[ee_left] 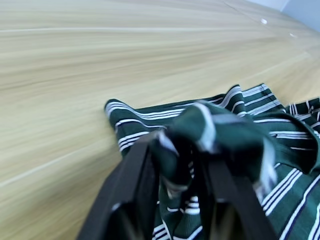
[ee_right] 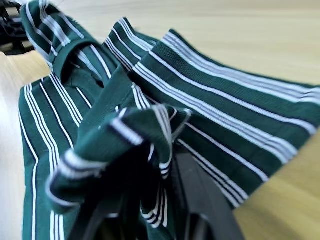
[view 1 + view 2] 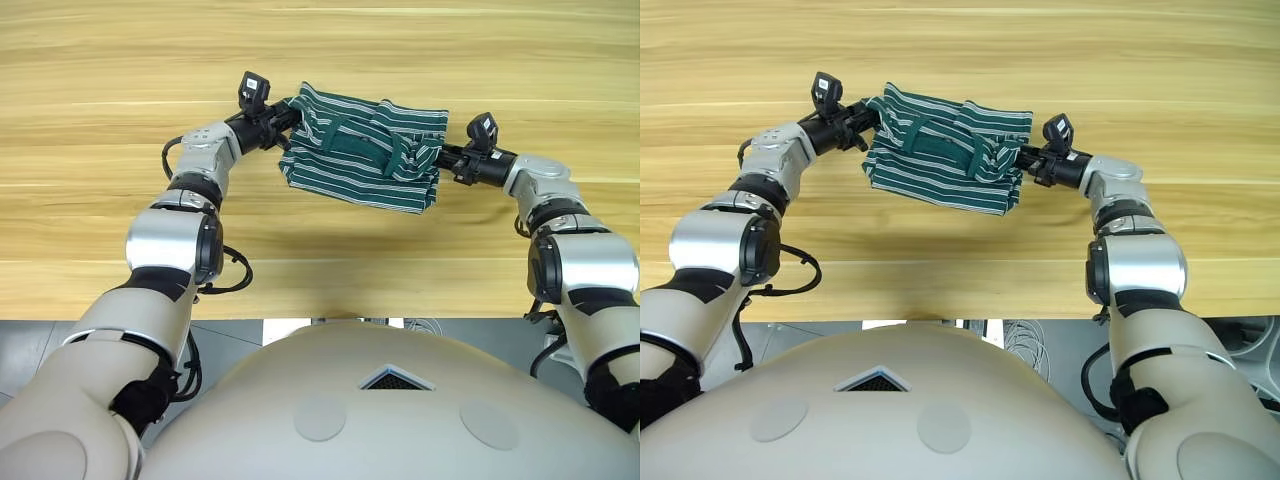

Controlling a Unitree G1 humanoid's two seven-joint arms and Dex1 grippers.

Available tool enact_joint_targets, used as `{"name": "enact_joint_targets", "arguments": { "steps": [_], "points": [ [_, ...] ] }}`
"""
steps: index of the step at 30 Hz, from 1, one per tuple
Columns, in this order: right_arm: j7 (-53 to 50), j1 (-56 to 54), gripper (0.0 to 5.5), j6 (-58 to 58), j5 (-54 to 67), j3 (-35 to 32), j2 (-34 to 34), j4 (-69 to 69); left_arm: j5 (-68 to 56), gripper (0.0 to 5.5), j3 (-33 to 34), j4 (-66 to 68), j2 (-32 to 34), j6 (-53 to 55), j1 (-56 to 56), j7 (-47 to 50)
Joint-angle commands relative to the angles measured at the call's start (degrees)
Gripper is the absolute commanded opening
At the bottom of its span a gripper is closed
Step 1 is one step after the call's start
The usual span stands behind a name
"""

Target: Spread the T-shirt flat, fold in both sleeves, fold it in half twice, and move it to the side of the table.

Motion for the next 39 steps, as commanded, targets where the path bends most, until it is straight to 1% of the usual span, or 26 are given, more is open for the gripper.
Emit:
{"name": "enact_joint_targets", "arguments": {
  "steps": [1,4,8,10,16,22,25,29,32,35,37,39],
  "points": [
    [-2.0,0.5,1.64,1.5,-1.5,-3.4,1.2,0.0,2.0,1.57,2.3,0.2,-0.4,1.2,-0.2,0.7],
    [-2.7,0.7,1.97,1.7,-1.9,-5.8,1.9,-0.2,3.5,1.88,3.1,0.2,-1.4,1.5,0.7,1.6],
    [-4.1,0.5,2.83,1.8,-2.8,-8.7,2.4,-0.3,4.8,2.66,4.8,0.3,-2.3,1.8,1.7,3.8],
    [-5.4,-0.3,3.20,1.6,-1.5,-11.3,2.6,-0.6,3.8,2.98,7.1,0.2,-3.1,2.2,1.8,5.8],
    [-17.3,-3.9,4.24,2.7,-0.8,-16.3,5.4,-1.5,-1.1,3.92,16.1,0.0,-3.9,5.5,-0.5,11.9],
    [-30.6,-6.5,5.37,2.8,-3.6,-16.7,7.4,-1.9,-4.4,4.94,22.5,0.0,-4.6,9.2,-3.1,19.1],
    [-33.1,-6.9,5.40,1.0,-5.1,-15.9,7.6,-2.3,-3.5,5.38,22.9,0.0,-5.5,9.9,-3.8,21.3],
    [-32.9,-6.5,5.40,-3.5,-6.4,-15.5,7.2,-3.2,-1.7,5.38,22.1,-0.7,-4.8,7.0,-3.5,20.7],
    [-29.2,-5.6,5.40,-12.9,-5.2,-16.7,7.0,-5.6,-0.2,5.38,20.5,-2.9,-3.6,-1.4,-2.4,15.7],
    [-22.6,-2.8,5.40,-22.8,-2.8,-17.4,9.3,-10.2,-1.9,5.38,21.1,-7.7,-2.5,-11.7,1.9,9.8],
    [-21.1,-0.1,5.40,-26.7,-5.1,-13.8,12.2,-13.2,-2.7,5.38,21.6,-11.3,-1.3,-17.2,6.2,7.9],
    [-21.6,1.7,5.40,-26.1,-8.0,-9.7,15.5,-15.0,-2.7,5.38,21.7,-14.6,-0.1,-22.1,10.4,8.1]
  ]
}}
